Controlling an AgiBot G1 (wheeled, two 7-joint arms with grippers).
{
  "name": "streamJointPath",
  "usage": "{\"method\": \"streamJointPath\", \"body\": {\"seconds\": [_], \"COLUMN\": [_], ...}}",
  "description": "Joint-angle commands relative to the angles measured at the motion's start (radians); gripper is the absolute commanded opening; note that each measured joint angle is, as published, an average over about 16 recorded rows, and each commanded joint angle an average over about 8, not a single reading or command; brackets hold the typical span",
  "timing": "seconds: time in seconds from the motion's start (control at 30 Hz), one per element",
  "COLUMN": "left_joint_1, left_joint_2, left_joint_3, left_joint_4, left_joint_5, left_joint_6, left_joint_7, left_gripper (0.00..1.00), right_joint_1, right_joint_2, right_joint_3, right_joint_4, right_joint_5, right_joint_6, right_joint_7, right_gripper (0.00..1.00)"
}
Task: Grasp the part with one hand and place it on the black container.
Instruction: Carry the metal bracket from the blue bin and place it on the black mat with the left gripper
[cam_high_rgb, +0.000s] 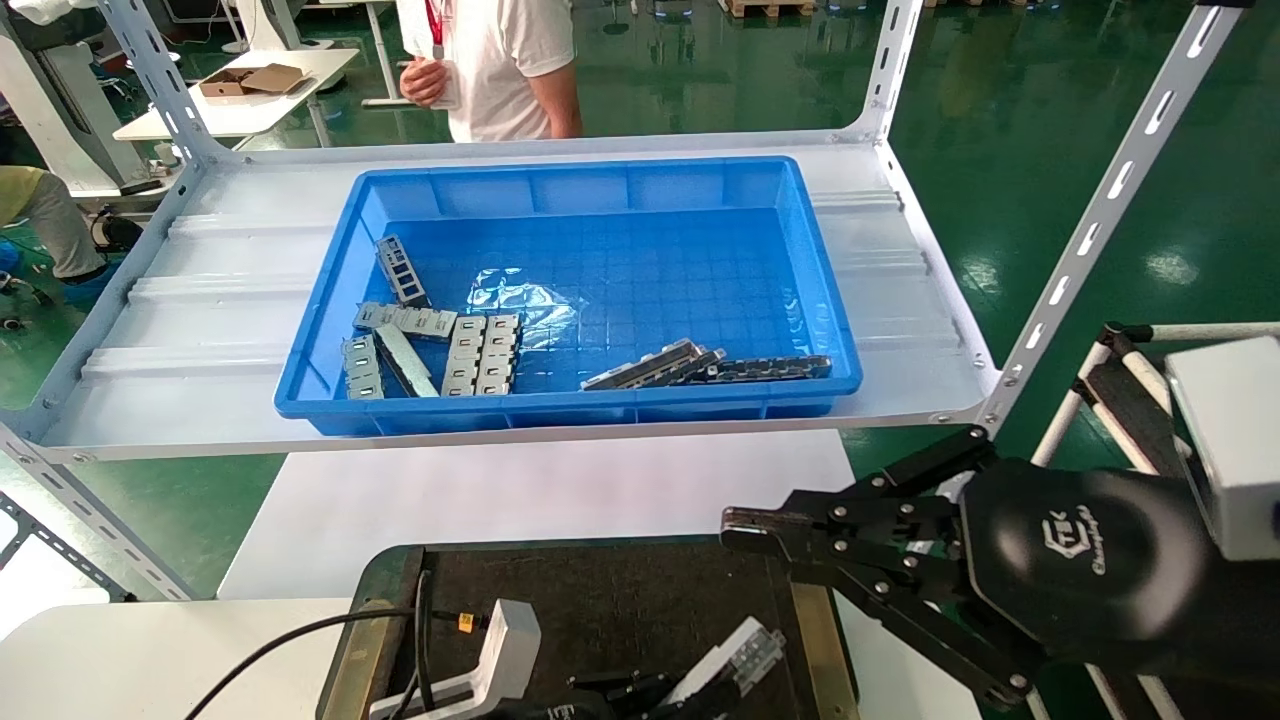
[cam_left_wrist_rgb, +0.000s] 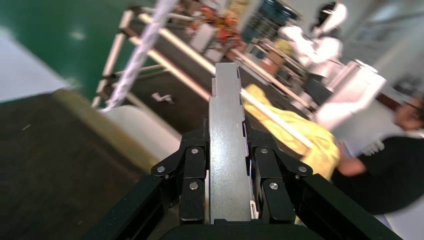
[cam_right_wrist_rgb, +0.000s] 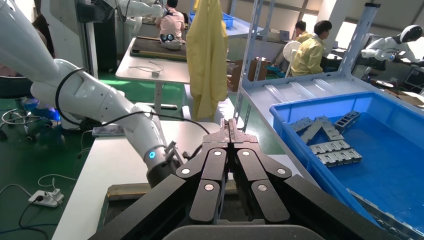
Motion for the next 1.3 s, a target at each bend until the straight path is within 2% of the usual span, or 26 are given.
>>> {"method": "streamJointPath", "body": {"seconds": [0.03,0.5,0.73,1.3], "left_joint_1": [0.026,0.083,0.078,0.051], "left_joint_2": [0.015,0.191,0.243,0.258], "left_joint_3": [-0.005,-0.072,-0.093,0.048], "left_joint_4": [-0.001,0.129,0.193,0.205], "left_joint_5": [-0.003,-0.067,-0.128,-0.384], "left_joint_6": [-0.051,-0.327,-0.433,-0.673], "left_joint_7": [-0.004,0.047,0.081,0.130], "left_gripper": [0.00,0.00,0.00,0.00], "right_joint_1": [0.000,0.000,0.000,0.000], "right_joint_2": [0.000,0.000,0.001,0.001], "right_joint_3": [0.000,-0.001,-0.001,-0.002], "right_joint_4": [0.000,0.000,0.000,0.000], "right_joint_5": [0.000,0.001,0.001,0.002], "right_joint_6": [0.000,0.000,0.001,0.001], "right_joint_7": [0.000,0.000,-0.001,-0.001], "right_gripper": [0.00,0.00,0.00,0.00]}}
